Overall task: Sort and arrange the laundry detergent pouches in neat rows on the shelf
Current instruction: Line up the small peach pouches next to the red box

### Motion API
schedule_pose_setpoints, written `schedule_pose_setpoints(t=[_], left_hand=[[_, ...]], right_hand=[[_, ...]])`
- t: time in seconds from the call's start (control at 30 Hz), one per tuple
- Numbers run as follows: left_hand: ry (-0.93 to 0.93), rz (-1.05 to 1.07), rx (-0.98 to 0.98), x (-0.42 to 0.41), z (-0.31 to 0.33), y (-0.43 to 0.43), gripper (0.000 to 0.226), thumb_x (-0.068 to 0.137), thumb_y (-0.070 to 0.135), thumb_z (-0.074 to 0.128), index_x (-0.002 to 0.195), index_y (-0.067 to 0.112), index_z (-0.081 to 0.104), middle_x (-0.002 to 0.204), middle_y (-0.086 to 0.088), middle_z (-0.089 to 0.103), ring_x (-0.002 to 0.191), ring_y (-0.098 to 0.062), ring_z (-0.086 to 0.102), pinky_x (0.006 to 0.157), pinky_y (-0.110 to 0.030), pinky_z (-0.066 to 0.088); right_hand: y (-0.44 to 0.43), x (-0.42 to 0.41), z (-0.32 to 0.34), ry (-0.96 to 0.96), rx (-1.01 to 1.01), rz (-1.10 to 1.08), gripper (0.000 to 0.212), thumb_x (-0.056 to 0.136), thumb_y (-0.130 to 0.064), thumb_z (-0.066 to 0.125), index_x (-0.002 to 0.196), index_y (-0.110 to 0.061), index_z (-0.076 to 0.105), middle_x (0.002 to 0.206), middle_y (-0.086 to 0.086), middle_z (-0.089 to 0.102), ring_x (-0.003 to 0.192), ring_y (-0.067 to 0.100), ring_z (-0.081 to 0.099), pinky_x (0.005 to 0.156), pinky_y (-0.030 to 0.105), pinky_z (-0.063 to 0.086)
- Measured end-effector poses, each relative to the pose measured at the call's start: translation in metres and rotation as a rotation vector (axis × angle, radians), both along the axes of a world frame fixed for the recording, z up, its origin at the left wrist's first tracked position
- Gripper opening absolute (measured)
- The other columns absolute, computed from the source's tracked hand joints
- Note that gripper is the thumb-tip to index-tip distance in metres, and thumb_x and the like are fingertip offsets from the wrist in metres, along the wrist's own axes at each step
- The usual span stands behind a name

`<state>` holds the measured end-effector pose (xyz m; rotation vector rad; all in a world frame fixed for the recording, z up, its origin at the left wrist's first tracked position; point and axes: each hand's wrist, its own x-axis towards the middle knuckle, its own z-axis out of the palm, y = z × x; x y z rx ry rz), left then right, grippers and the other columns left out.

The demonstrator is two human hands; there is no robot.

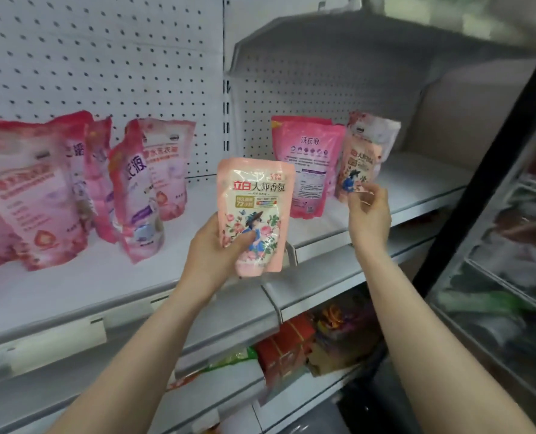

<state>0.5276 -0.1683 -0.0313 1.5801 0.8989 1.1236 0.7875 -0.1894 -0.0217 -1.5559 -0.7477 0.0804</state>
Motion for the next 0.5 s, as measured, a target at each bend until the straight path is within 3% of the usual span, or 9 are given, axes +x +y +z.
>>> schedule_pose_setpoints(t=[0.13, 0.23, 0.37, 0.5], left_hand=[[-0.033, 0.002, 0.010, 0.016, 0.009, 0.030, 0.030, 0.085, 0.015, 0.071, 0.109, 0.029, 0.061, 0.108, 0.005, 0.072, 0.095, -0.014, 0.071, 0.088, -0.046, 0.056], [-0.033, -0.004, 0.032, 0.024, 0.011, 0.052, 0.029, 0.087, 0.015, 0.069, 0.109, 0.032, 0.060, 0.111, 0.006, 0.071, 0.099, -0.013, 0.070, 0.091, -0.046, 0.055], [-0.027, 0.000, 0.011, 0.033, 0.004, 0.074, 0.030, 0.087, 0.023, 0.068, 0.115, 0.028, 0.059, 0.113, 0.006, 0.071, 0.101, -0.015, 0.069, 0.090, -0.049, 0.054], [-0.033, 0.008, -0.023, 0.041, -0.001, 0.080, 0.027, 0.091, 0.019, 0.064, 0.117, 0.028, 0.059, 0.113, 0.005, 0.071, 0.101, -0.016, 0.069, 0.089, -0.051, 0.055]], right_hand=[[0.042, 0.048, 0.009, -0.037, -0.134, -0.143, 0.043, 0.096, -0.024, 0.058, 0.135, -0.015, 0.041, 0.129, 0.006, 0.061, 0.115, 0.028, 0.061, 0.097, 0.045, 0.049], [0.073, 0.068, 0.015, 0.004, -0.234, -0.162, 0.049, 0.096, -0.022, 0.058, 0.140, -0.013, 0.037, 0.133, 0.010, 0.059, 0.119, 0.032, 0.059, 0.099, 0.044, 0.048], [0.099, 0.087, 0.014, 0.068, -0.240, -0.192, 0.045, 0.095, -0.026, 0.059, 0.135, -0.014, 0.043, 0.129, 0.011, 0.063, 0.115, 0.034, 0.061, 0.095, 0.042, 0.050], [0.106, 0.100, 0.002, 0.115, -0.212, -0.185, 0.031, 0.098, -0.032, 0.051, 0.122, -0.015, 0.062, 0.117, 0.010, 0.068, 0.106, 0.032, 0.064, 0.083, 0.033, 0.049]])
